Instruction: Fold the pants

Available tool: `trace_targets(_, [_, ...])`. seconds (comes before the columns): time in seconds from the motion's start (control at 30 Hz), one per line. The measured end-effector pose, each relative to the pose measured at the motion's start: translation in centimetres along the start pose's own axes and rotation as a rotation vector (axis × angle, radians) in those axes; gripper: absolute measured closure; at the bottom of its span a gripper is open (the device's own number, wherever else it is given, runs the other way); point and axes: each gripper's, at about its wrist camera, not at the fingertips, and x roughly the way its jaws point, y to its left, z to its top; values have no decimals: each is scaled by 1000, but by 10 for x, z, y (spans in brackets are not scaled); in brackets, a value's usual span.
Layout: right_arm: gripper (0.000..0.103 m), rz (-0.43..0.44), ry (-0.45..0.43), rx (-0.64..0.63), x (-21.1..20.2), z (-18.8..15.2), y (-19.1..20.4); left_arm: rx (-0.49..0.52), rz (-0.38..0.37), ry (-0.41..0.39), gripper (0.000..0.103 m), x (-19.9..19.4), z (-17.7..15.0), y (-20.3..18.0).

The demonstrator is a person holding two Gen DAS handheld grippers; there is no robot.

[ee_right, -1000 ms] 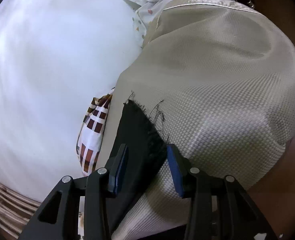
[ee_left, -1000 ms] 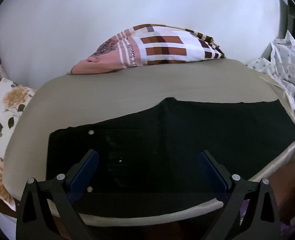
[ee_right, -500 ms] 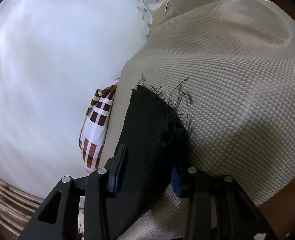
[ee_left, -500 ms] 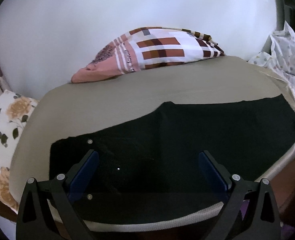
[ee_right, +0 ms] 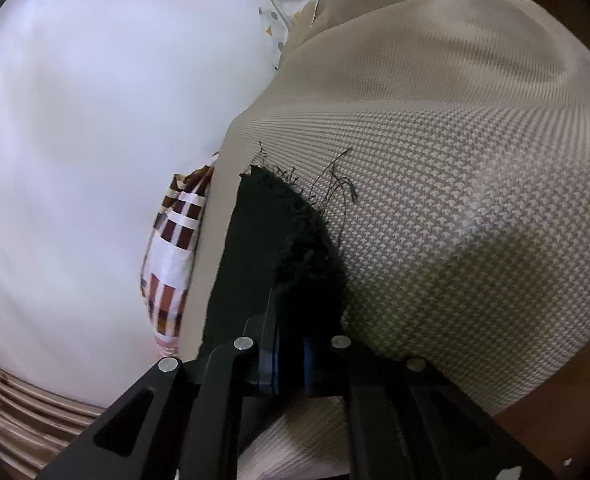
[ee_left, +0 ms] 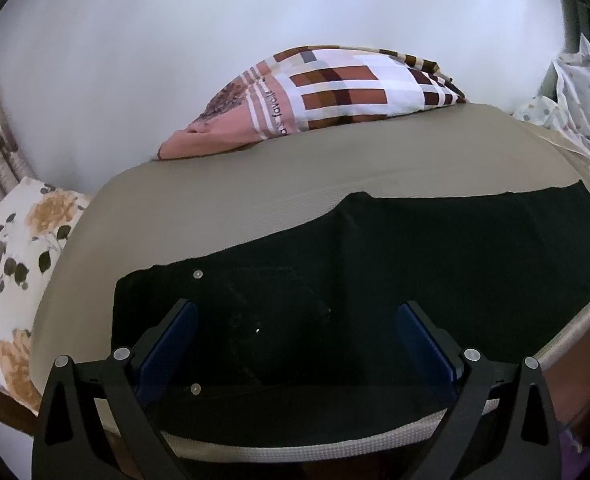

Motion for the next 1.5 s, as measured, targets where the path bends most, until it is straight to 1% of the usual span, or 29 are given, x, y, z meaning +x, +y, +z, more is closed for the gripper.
trace_targets(0.17, [96,13,-15,6,0,-2,0,-5,11,24,4,6,-2,2])
trace_targets(0.43, [99,-3,-19,-4,2,-3,2,0,41,43,4,12,-6,3])
trace_targets(0.6, [99,-1,-14,0,3,-3,2,21,91,45,4,17,-11,9])
trace_targets(0.77, [100,-1,29,25,7,3,1,77,185,22,4,22,-15,23])
trace_targets(0.87, [100,-21,57,32,9,7,3,75,205,17,4,24,-15,35])
trace_targets(1.0, [100,-29,68,62,11,8,4,58,219,18,4,26,-16,49])
trace_targets(1.17, [100,-69,62,49,13,8,10,26,210,43,4,33,-21,61])
trace_targets(1.3, [99,-131,50,-14,16,5,23,14,204,63,4,39,-24,65])
trace_targets(1.5, [98,-179,33,-55,18,3,32,-6,193,94,4,48,-27,71])
